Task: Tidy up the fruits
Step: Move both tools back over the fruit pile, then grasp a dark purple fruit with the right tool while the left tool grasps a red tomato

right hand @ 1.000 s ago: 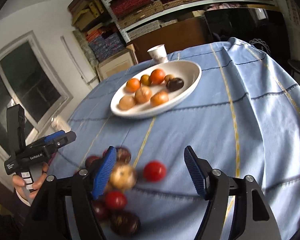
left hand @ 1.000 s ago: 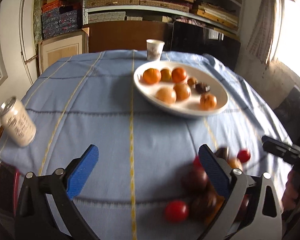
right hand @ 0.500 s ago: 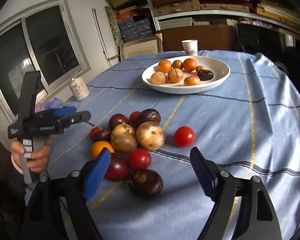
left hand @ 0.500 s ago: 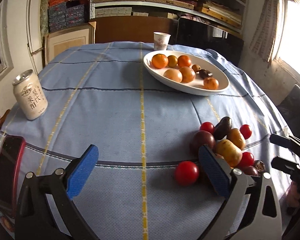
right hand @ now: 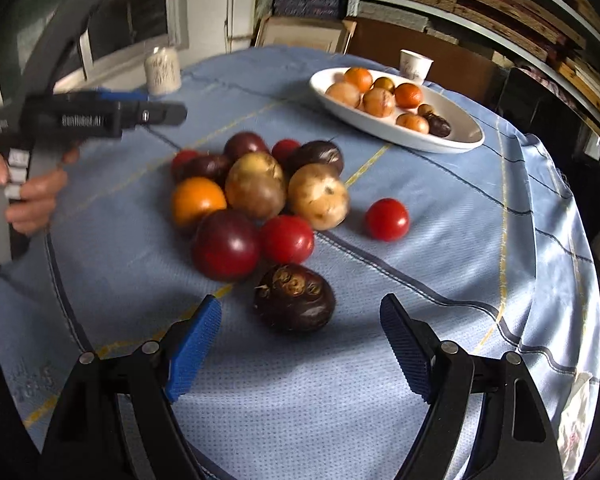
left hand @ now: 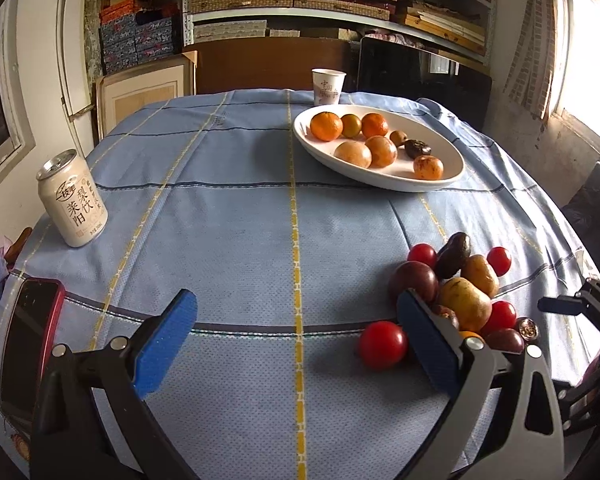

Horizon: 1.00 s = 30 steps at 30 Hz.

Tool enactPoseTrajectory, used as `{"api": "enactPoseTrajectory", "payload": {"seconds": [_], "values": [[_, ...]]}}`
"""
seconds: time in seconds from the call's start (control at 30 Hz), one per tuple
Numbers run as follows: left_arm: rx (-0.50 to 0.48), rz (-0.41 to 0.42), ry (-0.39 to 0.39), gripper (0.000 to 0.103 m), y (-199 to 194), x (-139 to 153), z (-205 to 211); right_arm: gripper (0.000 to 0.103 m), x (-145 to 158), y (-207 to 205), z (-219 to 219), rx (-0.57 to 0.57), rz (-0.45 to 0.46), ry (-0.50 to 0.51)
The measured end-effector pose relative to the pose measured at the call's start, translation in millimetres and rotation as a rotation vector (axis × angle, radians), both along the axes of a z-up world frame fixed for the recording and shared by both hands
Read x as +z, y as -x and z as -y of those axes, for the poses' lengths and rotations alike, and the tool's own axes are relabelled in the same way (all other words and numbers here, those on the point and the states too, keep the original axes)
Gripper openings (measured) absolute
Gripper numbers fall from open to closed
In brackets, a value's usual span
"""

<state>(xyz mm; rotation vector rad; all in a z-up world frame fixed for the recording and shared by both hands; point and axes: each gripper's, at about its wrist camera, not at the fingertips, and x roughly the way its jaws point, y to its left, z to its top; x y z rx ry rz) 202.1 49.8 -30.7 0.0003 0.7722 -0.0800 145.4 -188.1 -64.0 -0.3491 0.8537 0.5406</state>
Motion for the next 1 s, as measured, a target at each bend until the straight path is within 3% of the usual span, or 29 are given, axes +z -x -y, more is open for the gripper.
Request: {"api": "enactPoseTrajectory", "payload": {"seconds": [0.23, 0.43, 0.57, 0.7, 0.83, 1.0], "values": [[0.033, -0.013, 0.024, 0.098, -3, 0, -10, 0.08, -1, 1, -6, 0.0, 0.011, 0.023], [0.081, -0.019, 0.023, 0.098, -5, -2, -18, 0.043, -2, -6, -5, 0.01, -0.027, -0.014], [0.1, -0.035, 0.05, 0.098, -8, -4, -25, 0.042, 1, -13, 10, -0.035, -0.056, -0.103], [-0.053, -0.082, 0.064, 0.098, -7, -10, -11, 0.043, 5, -29, 49, -0.172, -0.118, -0.356], [-0.171, -0.055, -0.054, 0.097, 4, -14, 11, 0.043, -2, -38, 71, -0.253, -0.163, -0.463], [-0.239, -0.103, -0.011, 0.069, 1, -20, 14, 0.043, -2, -39, 73, -0.253, -0.162, -0.486]]}}
